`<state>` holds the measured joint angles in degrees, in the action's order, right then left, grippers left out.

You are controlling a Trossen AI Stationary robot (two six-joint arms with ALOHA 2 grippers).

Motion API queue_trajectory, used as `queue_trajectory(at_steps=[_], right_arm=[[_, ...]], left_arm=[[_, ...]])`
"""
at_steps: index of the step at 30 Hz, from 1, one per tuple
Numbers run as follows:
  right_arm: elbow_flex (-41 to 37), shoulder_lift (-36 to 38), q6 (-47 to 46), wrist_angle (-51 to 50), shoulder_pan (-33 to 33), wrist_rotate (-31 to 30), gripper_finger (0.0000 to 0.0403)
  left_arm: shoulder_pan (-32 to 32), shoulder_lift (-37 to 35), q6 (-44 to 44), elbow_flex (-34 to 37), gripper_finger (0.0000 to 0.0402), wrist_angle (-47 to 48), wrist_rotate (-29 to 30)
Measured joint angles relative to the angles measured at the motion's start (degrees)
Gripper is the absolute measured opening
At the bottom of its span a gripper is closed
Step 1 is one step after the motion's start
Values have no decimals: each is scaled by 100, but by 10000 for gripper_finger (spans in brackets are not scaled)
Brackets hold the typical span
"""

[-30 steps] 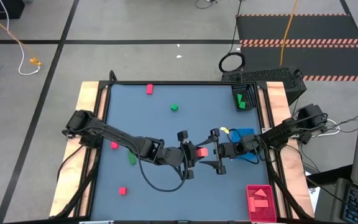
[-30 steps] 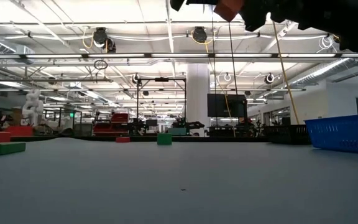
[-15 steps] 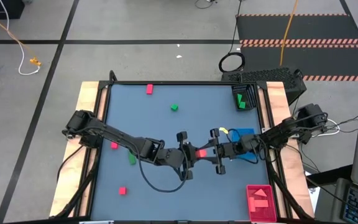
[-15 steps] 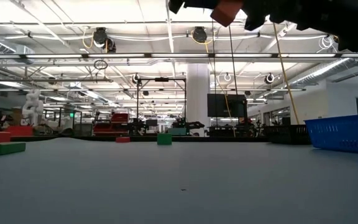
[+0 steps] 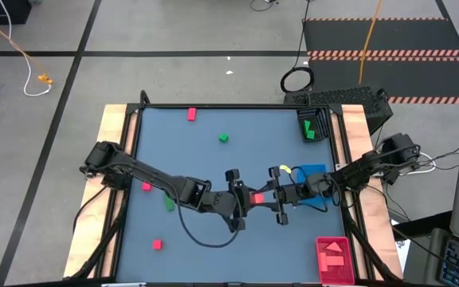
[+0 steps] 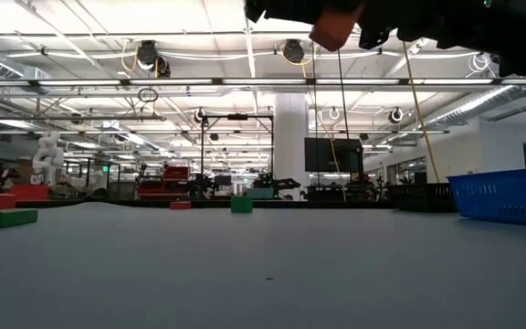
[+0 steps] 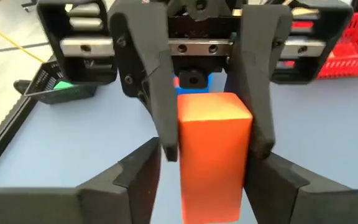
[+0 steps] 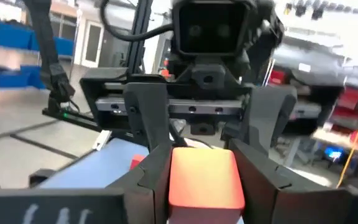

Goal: Sort & place blocks by color
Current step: Put the orange block into the red bin

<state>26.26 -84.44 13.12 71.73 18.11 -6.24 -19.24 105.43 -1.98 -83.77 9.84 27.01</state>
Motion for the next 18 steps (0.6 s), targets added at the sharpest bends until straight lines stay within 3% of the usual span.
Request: queue_trajectory(at_steps=[4, 9, 12, 18], right_arm=[[-2, 93, -685, -294, 49, -98, 122], [-17, 507, -1586, -2011, 192, -102, 122], [-17, 793, -2249, -2370, 393, -96, 122], [-15, 1288, -3398, -2633, 916, 730, 122]], left_arm=[[-100, -52, 184, 0, 224, 95, 22], [-282, -368, 74, -15, 233, 384, 26], [-394, -537, -97, -15, 234, 667, 27], [-663, -929, -429, -13, 234, 1033, 26]])
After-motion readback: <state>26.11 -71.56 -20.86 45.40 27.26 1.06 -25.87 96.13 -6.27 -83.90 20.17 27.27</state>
